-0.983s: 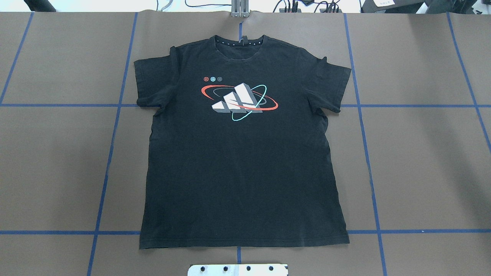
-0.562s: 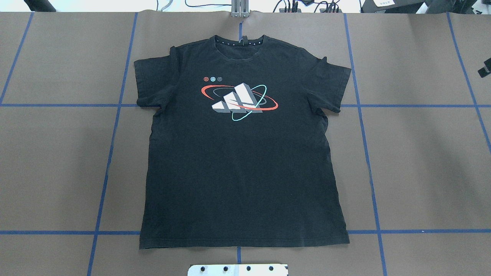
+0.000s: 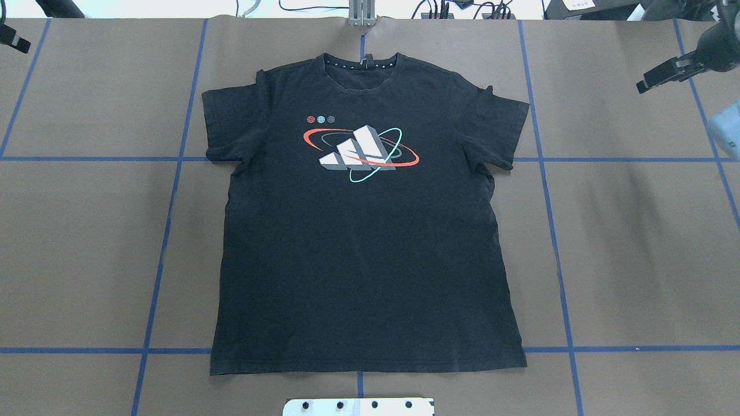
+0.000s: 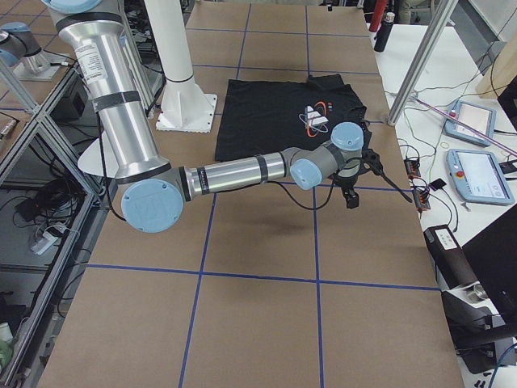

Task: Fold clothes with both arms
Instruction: 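Move the right gripper to the sleeve nearest it and grasp it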

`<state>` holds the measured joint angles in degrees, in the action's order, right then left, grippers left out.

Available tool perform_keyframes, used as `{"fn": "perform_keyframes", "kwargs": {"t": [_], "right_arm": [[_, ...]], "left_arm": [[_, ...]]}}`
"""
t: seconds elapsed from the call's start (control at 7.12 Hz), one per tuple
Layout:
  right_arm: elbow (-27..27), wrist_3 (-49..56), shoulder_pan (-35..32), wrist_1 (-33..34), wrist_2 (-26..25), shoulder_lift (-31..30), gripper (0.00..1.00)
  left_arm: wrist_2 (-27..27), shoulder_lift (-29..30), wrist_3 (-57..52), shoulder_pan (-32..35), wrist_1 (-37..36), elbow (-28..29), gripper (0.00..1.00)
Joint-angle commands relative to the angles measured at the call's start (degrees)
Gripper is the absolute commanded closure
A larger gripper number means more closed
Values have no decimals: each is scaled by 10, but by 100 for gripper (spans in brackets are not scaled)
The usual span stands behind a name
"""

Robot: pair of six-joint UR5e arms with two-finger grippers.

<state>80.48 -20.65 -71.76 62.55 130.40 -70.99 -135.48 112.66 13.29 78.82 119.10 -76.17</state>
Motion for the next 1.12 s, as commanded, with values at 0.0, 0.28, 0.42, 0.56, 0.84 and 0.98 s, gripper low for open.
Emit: {"fn": "perform_keyframes", "kwargs": {"t": [0.0, 0.28, 0.42, 0.56, 0.84, 0.98], "right_arm": [[-72, -101, 46, -59, -1, 62, 0], [-89, -129, 71, -60, -3, 93, 2], [-104, -144, 85, -61, -21, 112, 4], [-123, -145, 100, -63, -50, 130, 4], [-183, -145, 119, -128, -71, 151, 3], [-200, -146, 123, -147, -72, 151, 4]], "left_arm": [[0, 14, 111, -27, 114, 47, 0], [27, 66, 231, -59, 163, 94, 0], [68, 80, 249, -73, 170, 102, 0], [99, 85, 264, -88, 202, 112, 0], [111, 87, 324, -95, 248, 121, 0], [112, 89, 324, -95, 250, 122, 0]]}}
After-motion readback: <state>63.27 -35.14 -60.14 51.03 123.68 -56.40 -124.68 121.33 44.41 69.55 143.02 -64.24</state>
